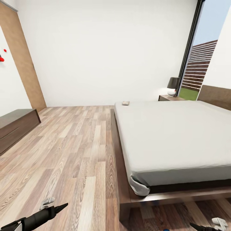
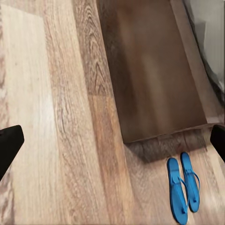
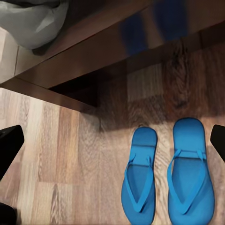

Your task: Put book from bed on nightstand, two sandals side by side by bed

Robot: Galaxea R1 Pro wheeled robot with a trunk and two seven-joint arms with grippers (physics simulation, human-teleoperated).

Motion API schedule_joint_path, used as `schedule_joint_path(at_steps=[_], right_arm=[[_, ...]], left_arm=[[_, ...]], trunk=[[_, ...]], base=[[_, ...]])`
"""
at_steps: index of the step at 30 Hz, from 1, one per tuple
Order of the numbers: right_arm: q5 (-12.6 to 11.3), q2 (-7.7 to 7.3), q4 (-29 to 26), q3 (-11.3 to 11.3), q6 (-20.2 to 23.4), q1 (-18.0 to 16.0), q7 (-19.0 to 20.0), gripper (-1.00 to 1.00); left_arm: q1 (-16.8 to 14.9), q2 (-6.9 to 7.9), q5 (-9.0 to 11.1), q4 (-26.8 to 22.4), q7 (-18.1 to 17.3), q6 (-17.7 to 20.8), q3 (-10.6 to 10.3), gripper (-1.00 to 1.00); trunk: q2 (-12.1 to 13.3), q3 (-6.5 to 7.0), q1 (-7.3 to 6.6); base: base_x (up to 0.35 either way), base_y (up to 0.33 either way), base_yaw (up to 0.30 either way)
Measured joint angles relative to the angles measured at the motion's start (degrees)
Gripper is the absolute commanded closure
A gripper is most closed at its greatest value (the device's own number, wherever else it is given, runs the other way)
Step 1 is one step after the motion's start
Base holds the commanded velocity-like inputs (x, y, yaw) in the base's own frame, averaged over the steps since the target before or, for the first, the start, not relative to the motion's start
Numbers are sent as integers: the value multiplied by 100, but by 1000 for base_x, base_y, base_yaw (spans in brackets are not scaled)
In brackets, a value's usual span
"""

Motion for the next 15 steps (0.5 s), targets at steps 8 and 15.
schedule_joint_path(at_steps=[8, 15], right_arm=[[-1, 0, -1, 0, 0, 0, 0, -100], [2, 1, -5, 4, 1, -1, 0, -100]], left_arm=[[0, -3, 0, 0, 0, 0, 0, -100], [1, 0, 1, -1, -8, 0, 1, -100]], trunk=[[321, 144, -176], [483, 216, -264]], base=[[0, 0, 2], [0, 0, 86]])
